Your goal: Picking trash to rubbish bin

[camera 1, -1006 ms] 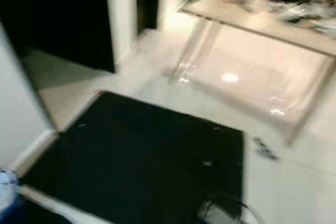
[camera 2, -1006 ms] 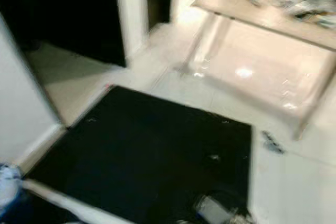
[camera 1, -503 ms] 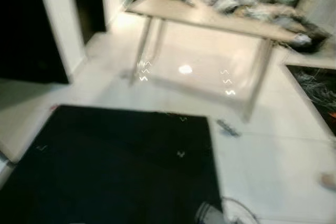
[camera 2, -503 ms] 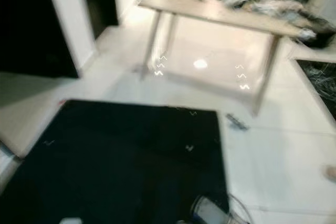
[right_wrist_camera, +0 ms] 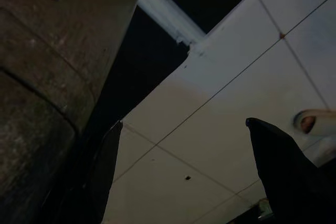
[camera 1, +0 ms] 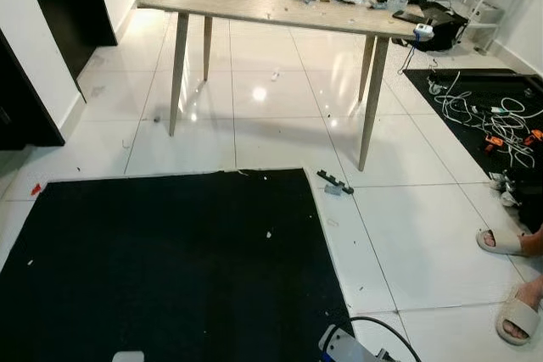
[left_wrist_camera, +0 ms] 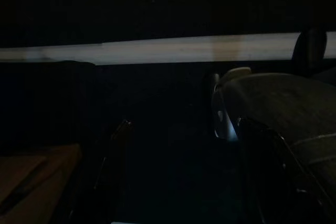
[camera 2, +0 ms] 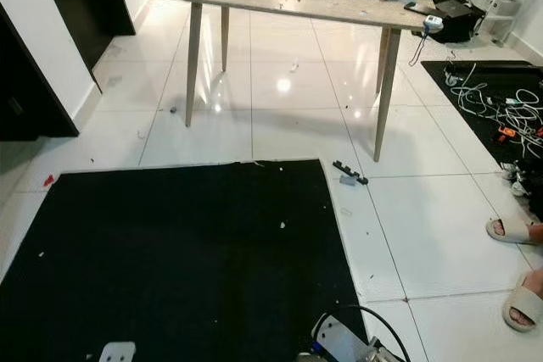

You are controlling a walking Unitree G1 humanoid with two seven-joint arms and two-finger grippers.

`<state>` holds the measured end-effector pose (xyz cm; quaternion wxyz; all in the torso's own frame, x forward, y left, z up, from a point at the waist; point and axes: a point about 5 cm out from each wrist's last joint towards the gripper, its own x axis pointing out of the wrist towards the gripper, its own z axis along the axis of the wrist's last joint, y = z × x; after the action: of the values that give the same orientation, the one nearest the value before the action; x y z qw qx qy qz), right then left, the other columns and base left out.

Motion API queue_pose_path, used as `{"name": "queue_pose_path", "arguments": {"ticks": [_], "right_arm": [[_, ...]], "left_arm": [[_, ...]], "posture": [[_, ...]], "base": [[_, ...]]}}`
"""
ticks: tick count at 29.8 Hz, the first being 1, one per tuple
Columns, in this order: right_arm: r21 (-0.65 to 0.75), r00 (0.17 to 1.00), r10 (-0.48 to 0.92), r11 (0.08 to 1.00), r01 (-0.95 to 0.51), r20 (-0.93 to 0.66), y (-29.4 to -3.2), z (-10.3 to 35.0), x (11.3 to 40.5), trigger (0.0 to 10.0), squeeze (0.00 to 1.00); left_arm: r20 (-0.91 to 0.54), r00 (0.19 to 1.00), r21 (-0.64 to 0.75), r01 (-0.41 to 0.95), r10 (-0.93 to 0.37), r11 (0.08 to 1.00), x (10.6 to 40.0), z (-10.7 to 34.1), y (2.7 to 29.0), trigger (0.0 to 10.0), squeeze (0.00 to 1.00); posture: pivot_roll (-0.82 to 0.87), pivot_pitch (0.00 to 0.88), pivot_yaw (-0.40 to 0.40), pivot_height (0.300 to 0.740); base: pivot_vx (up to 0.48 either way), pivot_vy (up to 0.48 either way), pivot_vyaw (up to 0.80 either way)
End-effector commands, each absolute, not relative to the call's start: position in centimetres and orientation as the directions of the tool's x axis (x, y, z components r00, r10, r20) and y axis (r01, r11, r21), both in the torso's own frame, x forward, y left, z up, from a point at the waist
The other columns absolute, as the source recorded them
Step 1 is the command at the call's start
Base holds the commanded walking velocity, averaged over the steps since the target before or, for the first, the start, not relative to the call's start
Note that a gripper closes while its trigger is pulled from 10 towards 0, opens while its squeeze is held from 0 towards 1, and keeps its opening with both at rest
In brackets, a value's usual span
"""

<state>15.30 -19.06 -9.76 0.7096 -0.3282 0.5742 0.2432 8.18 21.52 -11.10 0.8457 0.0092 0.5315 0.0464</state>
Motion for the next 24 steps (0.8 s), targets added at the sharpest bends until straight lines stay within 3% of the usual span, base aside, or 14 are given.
{"name": "queue_pose_path", "arguments": {"ticks": [1,8,15,18,24], "right_arm": [[-0.184,0.226,-0.026,0.674,-0.715,-0.974,-19.0,-9.8,15.3,10.0,0.00],[-0.186,0.225,-0.031,0.674,-0.715,-0.974,-19.2,-9.7,15.4,10.0,0.00],[-0.184,0.219,-0.029,0.655,-0.733,-0.975,-18.7,-9.8,15.4,10.0,0.00],[-0.178,0.235,-0.012,0.690,-0.702,-0.972,-18.1,-9.8,15.6,10.0,0.00],[-0.180,0.232,-0.015,0.677,-0.713,-0.973,-18.4,-9.9,15.2,10.0,0.00]], "left_arm": [[-0.897,0.434,0.059,-0.063,0.081,0.996,8.3,-11.1,21.3,10.0,0.00],[-0.890,0.450,0.057,-0.057,0.077,0.997,8.7,-11.0,21.2,10.0,0.00],[-0.888,0.455,0.051,-0.057,0.071,0.997,8.7,-11.0,21.0,10.0,0.00],[-0.888,0.455,0.050,-0.056,0.070,0.997,8.7,-11.0,21.0,10.0,0.00],[-0.884,0.462,0.052,-0.058,0.073,0.997,8.7,-11.0,21.0,10.0,0.00]], "posture": [[0.11,0.022,-0.002,0.740],[0.10,0.023,-0.002,0.740],[0.11,0.019,-0.006,0.740],[0.11,0.021,-0.008,0.740],[0.12,0.022,-0.013,0.740]], "base": [[0.289,0.000,0.00],[0.297,0.000,0.00],[0.309,0.000,-0.79],[0.311,0.000,-0.79],[0.309,0.000,0.00]]}}
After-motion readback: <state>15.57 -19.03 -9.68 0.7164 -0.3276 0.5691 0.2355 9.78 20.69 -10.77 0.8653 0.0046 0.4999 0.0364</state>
